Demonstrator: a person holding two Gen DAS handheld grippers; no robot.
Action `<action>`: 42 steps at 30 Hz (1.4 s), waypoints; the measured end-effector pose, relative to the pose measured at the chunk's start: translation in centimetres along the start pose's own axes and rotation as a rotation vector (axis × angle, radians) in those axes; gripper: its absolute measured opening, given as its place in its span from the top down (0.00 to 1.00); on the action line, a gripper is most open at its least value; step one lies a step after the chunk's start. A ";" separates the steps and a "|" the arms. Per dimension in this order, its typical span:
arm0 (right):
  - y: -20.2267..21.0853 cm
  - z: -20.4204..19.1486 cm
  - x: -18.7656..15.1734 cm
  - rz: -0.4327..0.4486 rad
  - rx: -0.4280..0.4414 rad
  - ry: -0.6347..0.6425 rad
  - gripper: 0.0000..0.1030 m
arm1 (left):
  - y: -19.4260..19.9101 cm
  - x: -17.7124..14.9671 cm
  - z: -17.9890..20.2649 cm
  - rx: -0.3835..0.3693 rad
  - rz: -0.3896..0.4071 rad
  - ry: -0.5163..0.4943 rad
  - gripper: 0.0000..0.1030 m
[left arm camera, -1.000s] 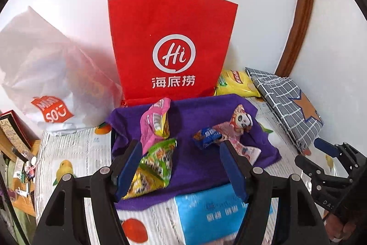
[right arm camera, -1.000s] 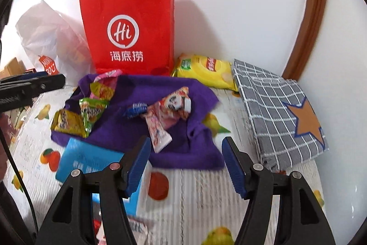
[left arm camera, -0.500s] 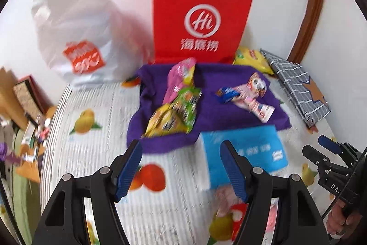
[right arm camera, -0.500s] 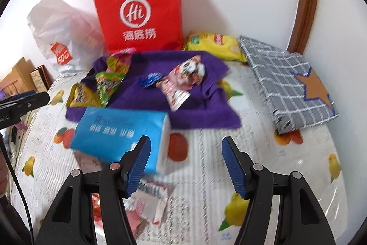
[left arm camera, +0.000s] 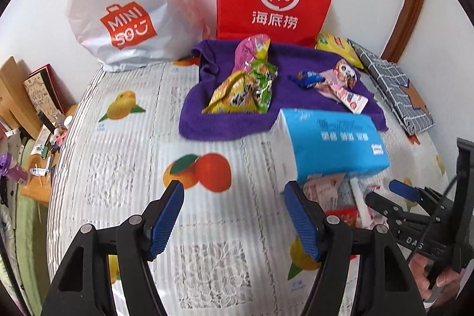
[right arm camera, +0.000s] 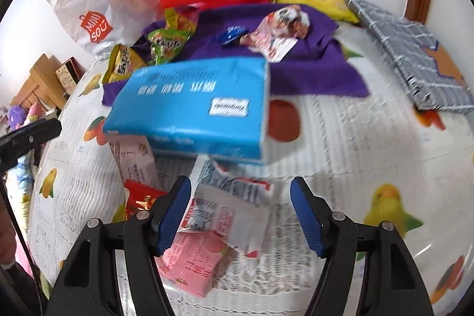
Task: Organize snacks
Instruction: 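Move both tools back to the snack pile beside the blue tissue pack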
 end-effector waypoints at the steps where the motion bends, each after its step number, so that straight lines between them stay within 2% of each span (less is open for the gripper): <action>1: -0.5 -0.3 -0.2 -0.015 0.000 0.005 0.31 | 0.0 -0.2 0.0 0.001 -0.002 -0.001 0.34; 4: -1.5 -0.9 -0.7 -0.039 0.002 0.025 0.30 | -0.2 -0.8 0.0 0.002 -0.013 -0.004 0.34; 7: -2.3 -1.2 -1.0 -0.047 0.002 0.031 0.25 | -0.4 -1.1 0.2 0.003 -0.019 -0.011 0.34; 10: -2.5 -1.3 -0.9 -0.029 -0.008 0.051 0.24 | -0.7 -1.3 0.5 -0.005 -0.023 -0.016 0.34; 14: -2.5 -1.5 -1.1 -0.031 -0.039 0.104 0.33 | -1.1 -1.7 1.2 -0.028 -0.033 -0.017 0.34; 17: -2.0 -1.1 -1.2 -0.021 -0.012 0.095 0.37 | -1.7 -2.0 2.0 -0.043 -0.046 -0.022 0.34; 26: 1.0 1.0 -1.2 0.043 0.005 0.073 0.37 | -3.2 -2.0 5.5 -0.109 -0.080 -0.040 0.34; 29: 1.9 1.9 -1.4 0.059 -0.001 0.068 0.37 | -4.0 -1.9 6.5 -0.106 -0.097 -0.042 0.34; 32: 2.1 3.0 -1.6 0.057 -0.006 0.056 0.39 | -5.0 -1.8 7.3 -0.107 -0.119 -0.036 0.34; 33: 2.1 3.4 -1.7 0.054 -0.008 0.055 0.46 | -5.1 -1.8 7.5 -0.108 -0.123 -0.034 0.34; 34: 2.1 3.8 -1.8 0.046 -0.009 0.051 0.47 | -5.4 -1.8 7.8 -0.109 -0.127 -0.028 0.34; 42: 1.1 5.4 -2.3 0.018 0.008 0.027 0.47 | -7.2 -1.9 8.6 -0.093 -0.167 0.027 0.34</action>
Point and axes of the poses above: each gripper's, at about its wrist camera, not at the fingertips, and y roughly against the way its jaws point, z to its right, x to its top, the point moved 7 cm from there along -y, roughly the way its jaws point, and after that the axes turned 4 degrees about -z, right-handed, at the moved point
